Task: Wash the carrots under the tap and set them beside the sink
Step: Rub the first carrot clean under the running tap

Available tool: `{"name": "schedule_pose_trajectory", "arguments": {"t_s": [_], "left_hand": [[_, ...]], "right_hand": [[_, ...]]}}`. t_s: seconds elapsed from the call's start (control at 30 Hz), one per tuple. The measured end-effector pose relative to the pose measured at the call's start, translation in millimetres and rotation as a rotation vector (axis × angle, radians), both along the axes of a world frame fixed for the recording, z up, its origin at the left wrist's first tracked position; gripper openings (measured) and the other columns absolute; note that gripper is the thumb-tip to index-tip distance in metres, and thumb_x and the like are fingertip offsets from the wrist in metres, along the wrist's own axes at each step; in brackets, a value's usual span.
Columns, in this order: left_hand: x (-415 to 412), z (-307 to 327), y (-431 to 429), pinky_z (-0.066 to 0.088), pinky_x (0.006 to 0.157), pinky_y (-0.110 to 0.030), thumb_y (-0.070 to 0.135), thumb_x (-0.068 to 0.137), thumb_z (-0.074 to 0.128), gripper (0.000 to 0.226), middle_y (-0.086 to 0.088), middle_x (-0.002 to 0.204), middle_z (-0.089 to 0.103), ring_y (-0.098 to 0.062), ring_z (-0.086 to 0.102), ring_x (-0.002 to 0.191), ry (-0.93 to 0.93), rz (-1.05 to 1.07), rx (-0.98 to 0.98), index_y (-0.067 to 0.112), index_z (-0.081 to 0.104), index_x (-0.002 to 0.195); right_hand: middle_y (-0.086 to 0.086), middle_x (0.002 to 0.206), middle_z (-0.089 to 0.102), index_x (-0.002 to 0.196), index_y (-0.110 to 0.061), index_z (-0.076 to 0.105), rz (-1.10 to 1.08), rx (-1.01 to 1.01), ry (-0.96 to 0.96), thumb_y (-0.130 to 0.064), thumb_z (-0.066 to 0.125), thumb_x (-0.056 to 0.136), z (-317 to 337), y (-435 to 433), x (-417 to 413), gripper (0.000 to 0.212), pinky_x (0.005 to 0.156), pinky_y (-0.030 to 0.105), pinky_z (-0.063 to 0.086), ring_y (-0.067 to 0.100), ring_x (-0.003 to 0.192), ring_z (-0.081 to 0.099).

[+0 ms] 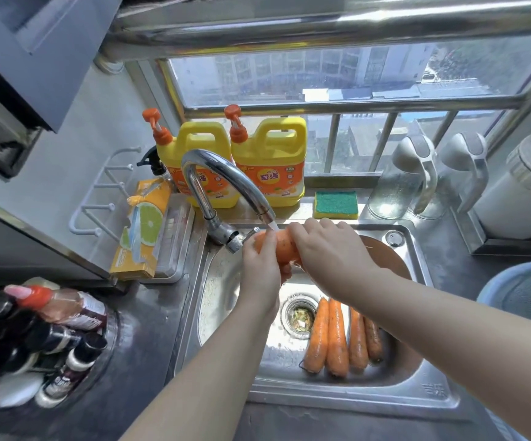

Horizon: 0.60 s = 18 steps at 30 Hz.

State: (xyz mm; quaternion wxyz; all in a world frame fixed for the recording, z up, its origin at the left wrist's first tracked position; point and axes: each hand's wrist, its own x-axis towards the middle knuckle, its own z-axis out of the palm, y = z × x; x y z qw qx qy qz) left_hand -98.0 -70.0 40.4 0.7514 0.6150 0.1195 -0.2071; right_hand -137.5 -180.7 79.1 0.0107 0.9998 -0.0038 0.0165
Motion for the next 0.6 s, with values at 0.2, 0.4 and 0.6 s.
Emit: {"name": "schedule_pose_trajectory", "arguments": {"t_s": [0.2, 0.4, 0.6], "left_hand": [[-3, -2, 9, 0.048, 0.07, -0.03, 0.016, 0.104, 0.054, 0.038, -0.007, 0.103, 0.06, -0.014, 0.055, 0.07, -0.087, -0.194, 0.032, 0.015, 0.039, 0.139], [6, 2, 9, 0.05, 0.07, -0.029, 0.013, 0.107, 0.044, 0.036, -0.014, 0.109, 0.06, -0.013, 0.06, 0.071, -0.073, -0.239, -0.013, 0.016, 0.036, 0.142], [13, 13, 23, 0.055, 0.077, -0.029, 0.015, 0.106, 0.048, 0.028, -0.009, 0.107, 0.065, -0.016, 0.067, 0.081, -0.153, -0.371, 0.099, 0.02, 0.043, 0.133]], "right_hand": [[0.004, 0.117, 0.058, 0.128, -0.018, 0.042, -0.042, 0.087, 0.038, -0.026, 0.056, 0.098, -7, -8, 1, 0.034, 0.08, 0.037, 0.04, 0.028, 0.108, 0.059], [0.005, 0.119, 0.055, 0.131, -0.019, 0.041, -0.052, 0.077, 0.043, -0.03, 0.053, 0.099, -6, -12, 9, 0.036, 0.084, 0.04, 0.043, 0.03, 0.112, 0.055], [0.004, 0.12, 0.057, 0.134, -0.021, 0.042, -0.049, 0.132, 0.028, -0.032, 0.05, 0.102, -4, -15, 10, 0.036, 0.086, 0.039, 0.041, 0.029, 0.112, 0.055]]}}
